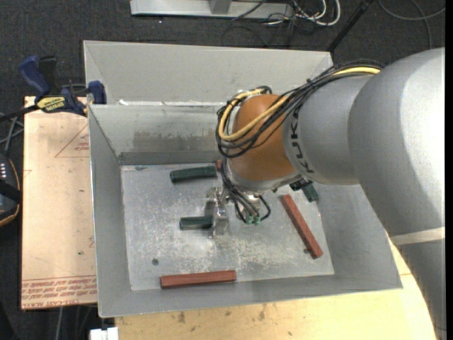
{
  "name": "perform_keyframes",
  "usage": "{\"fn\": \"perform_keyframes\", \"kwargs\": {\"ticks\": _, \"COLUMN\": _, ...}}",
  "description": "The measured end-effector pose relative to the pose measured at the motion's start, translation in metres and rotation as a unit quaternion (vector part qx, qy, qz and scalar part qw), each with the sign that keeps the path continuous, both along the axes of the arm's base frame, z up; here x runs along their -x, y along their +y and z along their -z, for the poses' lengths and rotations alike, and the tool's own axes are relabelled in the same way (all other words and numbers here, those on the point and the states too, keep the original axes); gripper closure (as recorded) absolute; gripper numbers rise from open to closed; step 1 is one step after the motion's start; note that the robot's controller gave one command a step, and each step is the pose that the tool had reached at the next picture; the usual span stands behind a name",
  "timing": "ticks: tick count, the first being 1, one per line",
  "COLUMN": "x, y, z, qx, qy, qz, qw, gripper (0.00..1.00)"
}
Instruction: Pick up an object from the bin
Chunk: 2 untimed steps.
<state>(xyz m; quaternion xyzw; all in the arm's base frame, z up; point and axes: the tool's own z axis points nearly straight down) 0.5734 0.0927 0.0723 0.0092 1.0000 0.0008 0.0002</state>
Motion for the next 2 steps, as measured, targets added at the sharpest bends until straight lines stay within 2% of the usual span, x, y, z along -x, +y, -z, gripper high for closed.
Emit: {"fn": "perform_keyframes", "kwargs": {"ticks": 2, "x": 0.0001, "y": -0.0001, "z": -0.0013, "qx": 0.000, "qy": 0.0003, "qz": 0.000, "qw": 1.0000, "gripper": 1.00}}
